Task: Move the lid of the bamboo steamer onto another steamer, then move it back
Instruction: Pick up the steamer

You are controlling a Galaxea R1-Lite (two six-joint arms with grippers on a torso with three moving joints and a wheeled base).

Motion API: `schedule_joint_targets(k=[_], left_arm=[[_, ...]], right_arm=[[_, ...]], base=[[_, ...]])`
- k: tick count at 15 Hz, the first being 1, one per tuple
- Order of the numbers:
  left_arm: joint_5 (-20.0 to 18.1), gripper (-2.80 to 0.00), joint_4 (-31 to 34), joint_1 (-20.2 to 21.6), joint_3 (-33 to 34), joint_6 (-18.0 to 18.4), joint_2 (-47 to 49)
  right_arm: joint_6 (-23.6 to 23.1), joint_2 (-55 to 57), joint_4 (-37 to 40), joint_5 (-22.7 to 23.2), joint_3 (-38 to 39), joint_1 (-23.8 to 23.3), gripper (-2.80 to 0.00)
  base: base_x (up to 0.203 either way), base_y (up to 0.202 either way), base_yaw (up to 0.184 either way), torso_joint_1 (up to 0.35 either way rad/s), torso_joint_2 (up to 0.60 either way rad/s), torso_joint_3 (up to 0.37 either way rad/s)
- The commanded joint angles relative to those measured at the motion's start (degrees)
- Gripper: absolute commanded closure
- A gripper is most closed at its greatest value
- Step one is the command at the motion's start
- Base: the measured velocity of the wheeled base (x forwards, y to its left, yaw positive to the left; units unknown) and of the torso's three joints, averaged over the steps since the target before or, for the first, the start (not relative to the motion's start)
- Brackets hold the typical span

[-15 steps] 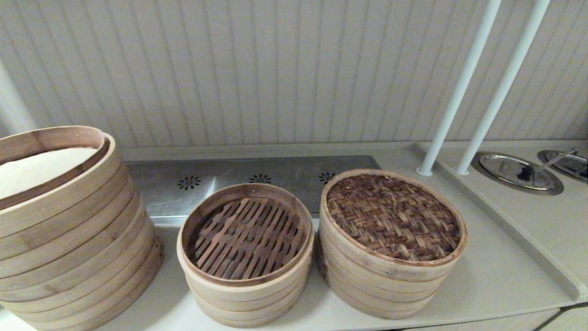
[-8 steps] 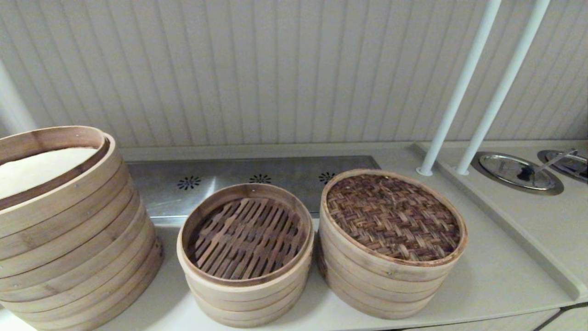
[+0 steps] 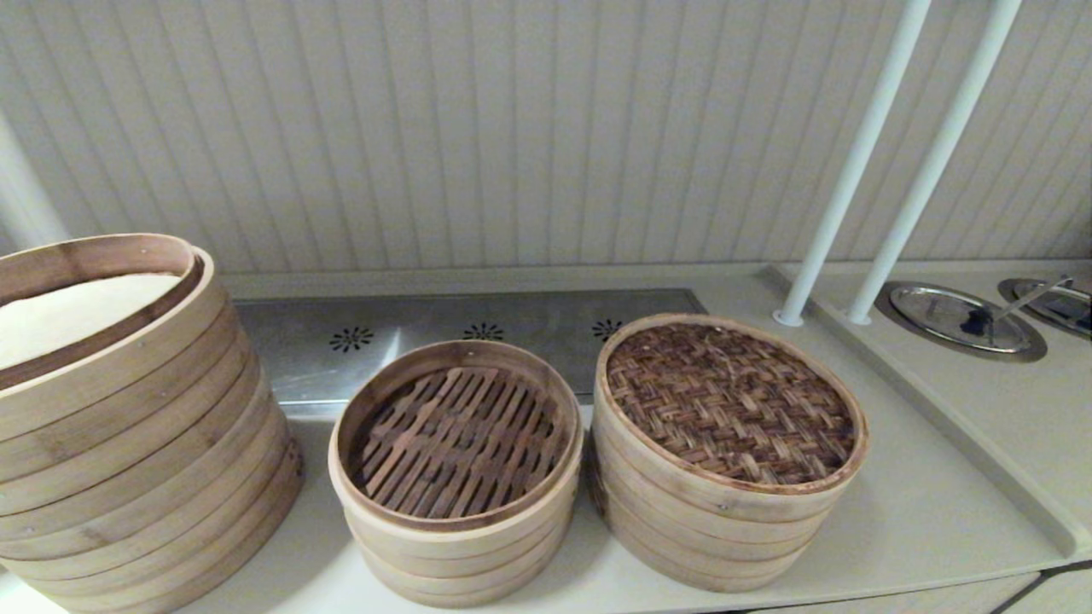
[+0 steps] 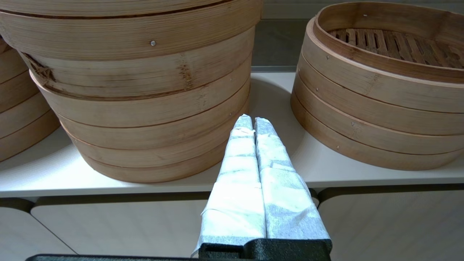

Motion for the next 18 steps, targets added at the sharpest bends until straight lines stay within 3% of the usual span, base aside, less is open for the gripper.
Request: schedule_joint_targets(k=[1, 10, 13, 18], left_arm=[[0.01, 0.00, 0.00, 0.00, 0.01, 0.00, 0.09], [0.01, 0.00, 0.00, 0.00, 0.01, 0.00, 0.09], [0.01, 0.00, 0.00, 0.00, 0.01, 0.00, 0.09], [0.01, 0.00, 0.00, 0.00, 0.01, 0.00, 0.09]], right_arm=[[0.04, 0.13, 0.00, 0.07, 0.26, 0.02, 0.00], [-2.22, -0.04, -0.22, 0.26, -1.97, 0.11, 0.00], [-2.39, 1.51, 2.76, 0.39, -9.40, 0.01, 0.00], [-3.06, 18.68, 5.82, 5.30, -19.99, -0.02, 0.00]], base=[[0.000, 0.000, 0.000, 0.000, 0.00, 0.000], [0.000, 0.000, 0.000, 0.000, 0.00, 0.000], [0.000, 0.000, 0.000, 0.000, 0.00, 0.000], [0.000, 0.000, 0.000, 0.000, 0.00, 0.000]])
